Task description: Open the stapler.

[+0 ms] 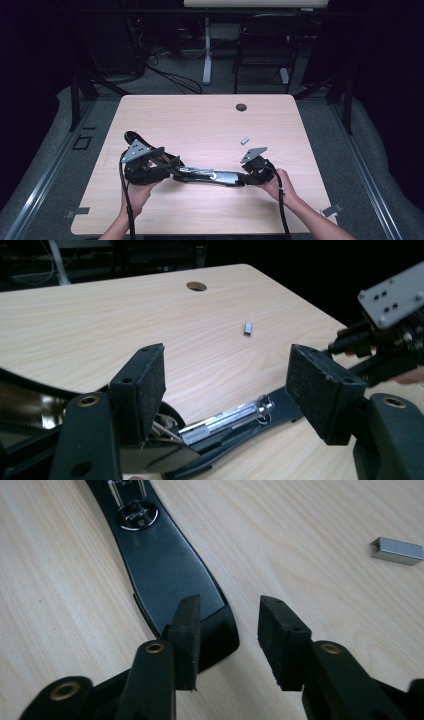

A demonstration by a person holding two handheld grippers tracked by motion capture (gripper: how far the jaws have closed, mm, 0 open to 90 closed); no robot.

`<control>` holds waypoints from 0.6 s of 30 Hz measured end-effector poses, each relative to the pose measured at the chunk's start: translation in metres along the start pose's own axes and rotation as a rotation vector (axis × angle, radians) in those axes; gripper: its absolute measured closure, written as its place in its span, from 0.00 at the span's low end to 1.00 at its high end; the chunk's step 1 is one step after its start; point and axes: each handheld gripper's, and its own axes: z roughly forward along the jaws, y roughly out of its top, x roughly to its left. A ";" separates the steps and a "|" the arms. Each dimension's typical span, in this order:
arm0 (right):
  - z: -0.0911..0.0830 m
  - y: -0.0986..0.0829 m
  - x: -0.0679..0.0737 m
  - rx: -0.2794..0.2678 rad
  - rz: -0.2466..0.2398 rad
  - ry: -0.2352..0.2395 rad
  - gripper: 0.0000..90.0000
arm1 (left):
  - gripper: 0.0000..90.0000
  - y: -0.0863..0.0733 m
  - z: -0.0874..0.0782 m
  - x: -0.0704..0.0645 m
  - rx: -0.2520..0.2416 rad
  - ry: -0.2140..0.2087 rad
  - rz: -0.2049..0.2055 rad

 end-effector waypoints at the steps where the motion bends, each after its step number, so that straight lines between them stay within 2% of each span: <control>1: -0.002 0.000 -0.003 0.005 0.004 0.002 0.65 | 0.34 -0.001 -0.001 0.001 0.009 -0.006 0.001; 3: -0.004 0.000 -0.005 0.003 0.009 0.000 0.58 | 0.32 -0.004 -0.003 0.002 0.027 -0.016 -0.010; 5: -0.006 0.000 -0.007 -0.003 0.021 0.000 0.51 | 0.30 -0.006 -0.006 0.002 0.036 -0.002 -0.006; 9: -0.009 0.003 -0.011 0.011 0.035 -0.002 0.42 | 0.25 -0.008 -0.012 -0.001 0.056 -0.002 0.013; 13: -0.012 0.005 -0.015 0.036 0.031 0.001 0.38 | 0.21 -0.013 -0.016 -0.002 0.088 -0.016 0.021; 16: -0.013 0.006 -0.019 0.034 0.031 0.009 0.36 | 0.19 -0.017 -0.018 -0.002 0.115 -0.026 0.016; 18: -0.014 0.007 -0.023 0.066 0.032 0.010 0.33 | 0.17 -0.019 -0.018 0.000 0.132 -0.034 0.012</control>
